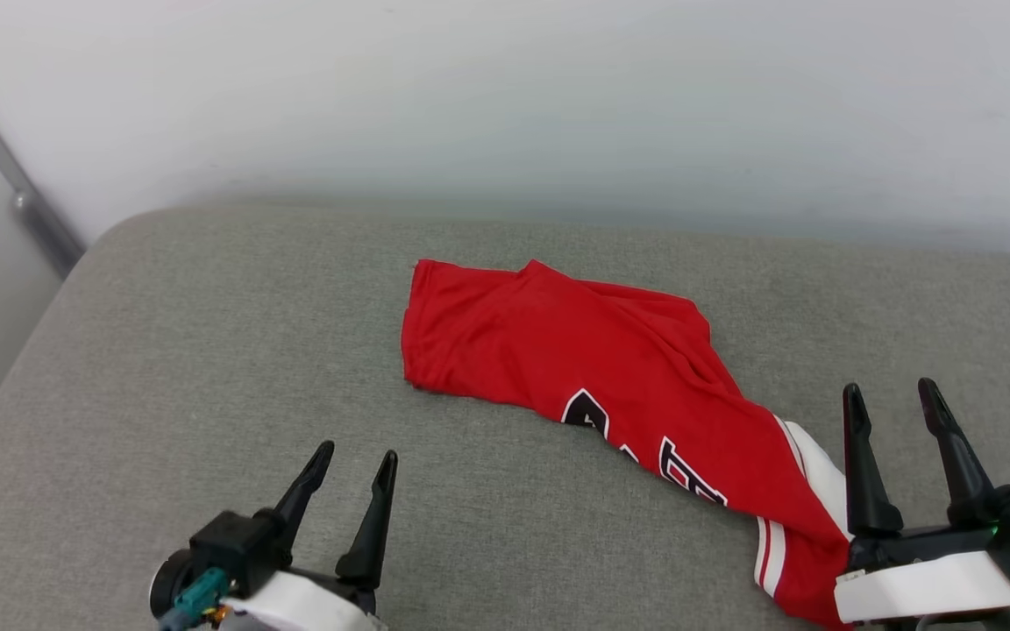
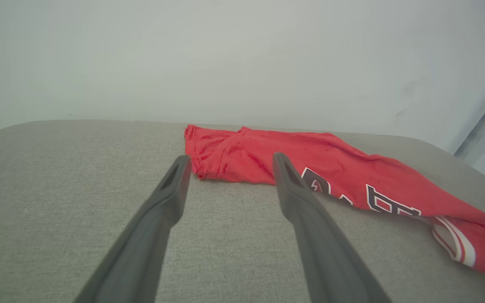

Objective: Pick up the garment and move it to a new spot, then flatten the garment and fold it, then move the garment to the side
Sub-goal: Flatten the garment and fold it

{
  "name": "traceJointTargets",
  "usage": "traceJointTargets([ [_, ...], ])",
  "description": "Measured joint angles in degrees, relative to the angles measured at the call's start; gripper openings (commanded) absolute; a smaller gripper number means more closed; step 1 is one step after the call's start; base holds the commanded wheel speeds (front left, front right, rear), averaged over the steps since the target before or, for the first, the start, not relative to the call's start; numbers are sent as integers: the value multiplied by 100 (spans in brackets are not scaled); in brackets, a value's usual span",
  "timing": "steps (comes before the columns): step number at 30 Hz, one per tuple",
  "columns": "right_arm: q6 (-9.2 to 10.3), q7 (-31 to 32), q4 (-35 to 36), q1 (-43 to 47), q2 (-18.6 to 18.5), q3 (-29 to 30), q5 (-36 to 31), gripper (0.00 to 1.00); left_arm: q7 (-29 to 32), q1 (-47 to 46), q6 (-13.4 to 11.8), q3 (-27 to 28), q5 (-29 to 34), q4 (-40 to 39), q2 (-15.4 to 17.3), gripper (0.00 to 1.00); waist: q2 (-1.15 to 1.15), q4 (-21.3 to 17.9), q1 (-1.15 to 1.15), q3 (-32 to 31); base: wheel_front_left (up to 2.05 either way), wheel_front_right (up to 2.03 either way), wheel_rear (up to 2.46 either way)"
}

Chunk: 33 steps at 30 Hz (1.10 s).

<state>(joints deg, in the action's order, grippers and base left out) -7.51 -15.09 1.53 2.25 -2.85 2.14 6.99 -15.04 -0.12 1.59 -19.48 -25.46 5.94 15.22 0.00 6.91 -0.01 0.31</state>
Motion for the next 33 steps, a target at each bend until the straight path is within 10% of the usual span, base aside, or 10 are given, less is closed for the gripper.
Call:
traceJointTargets([
  [12,1,5,223,-166,-5,-93,-96,100,1972,-1952,501,-202,-410,-36,767,100,0,-318,1,718,0,0,0],
  [24,1,1,323,-498,-5,-291,-159,100,5978,-4436,582,-1022,-2039,438,1897,100,0,-837,2,1781,0,0,0],
  [33,0,1,370,-693,-1,-357,-191,100,7029,-4930,582,-1402,-2438,1011,2147,100,0,-1221,2,2402,0,0,0],
])
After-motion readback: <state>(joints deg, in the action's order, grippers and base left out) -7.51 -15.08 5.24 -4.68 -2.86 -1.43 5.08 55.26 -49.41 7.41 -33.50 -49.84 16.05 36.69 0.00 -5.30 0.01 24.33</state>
